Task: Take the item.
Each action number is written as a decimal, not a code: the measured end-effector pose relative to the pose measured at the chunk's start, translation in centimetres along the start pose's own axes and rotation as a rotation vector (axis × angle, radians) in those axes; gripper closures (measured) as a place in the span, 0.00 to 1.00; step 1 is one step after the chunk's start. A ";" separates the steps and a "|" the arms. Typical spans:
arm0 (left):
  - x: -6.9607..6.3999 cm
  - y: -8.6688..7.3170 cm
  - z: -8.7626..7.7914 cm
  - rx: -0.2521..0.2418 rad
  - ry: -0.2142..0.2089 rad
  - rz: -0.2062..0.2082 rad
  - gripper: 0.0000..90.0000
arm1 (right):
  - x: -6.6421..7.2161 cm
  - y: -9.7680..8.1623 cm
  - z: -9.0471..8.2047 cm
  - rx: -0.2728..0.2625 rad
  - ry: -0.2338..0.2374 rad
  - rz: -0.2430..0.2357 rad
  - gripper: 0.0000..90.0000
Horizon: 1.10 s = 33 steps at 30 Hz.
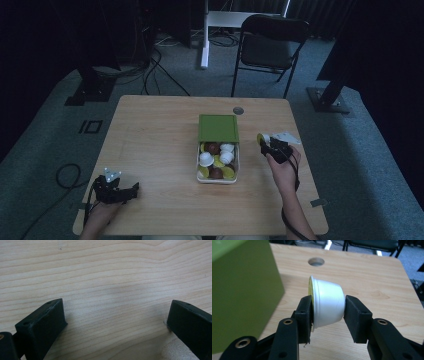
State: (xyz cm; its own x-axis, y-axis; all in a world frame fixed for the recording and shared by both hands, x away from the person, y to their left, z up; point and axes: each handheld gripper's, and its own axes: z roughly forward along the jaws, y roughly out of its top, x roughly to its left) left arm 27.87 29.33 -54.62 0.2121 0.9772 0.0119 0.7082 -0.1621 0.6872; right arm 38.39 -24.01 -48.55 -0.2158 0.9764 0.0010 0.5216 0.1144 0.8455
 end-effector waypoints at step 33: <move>0.0 0.0 0.0 0.000 0.002 -0.001 0.02 | -0.5 -2.9 4.5 0.130 0.009 0.100 0.65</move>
State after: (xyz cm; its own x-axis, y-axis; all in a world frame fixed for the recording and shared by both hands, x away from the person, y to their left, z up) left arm 27.86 29.32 -54.62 0.2102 0.9776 0.0122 0.7083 -0.1609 0.6873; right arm 40.71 -24.02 -53.44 -0.1645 0.9825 0.0871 0.6431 0.0398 0.7647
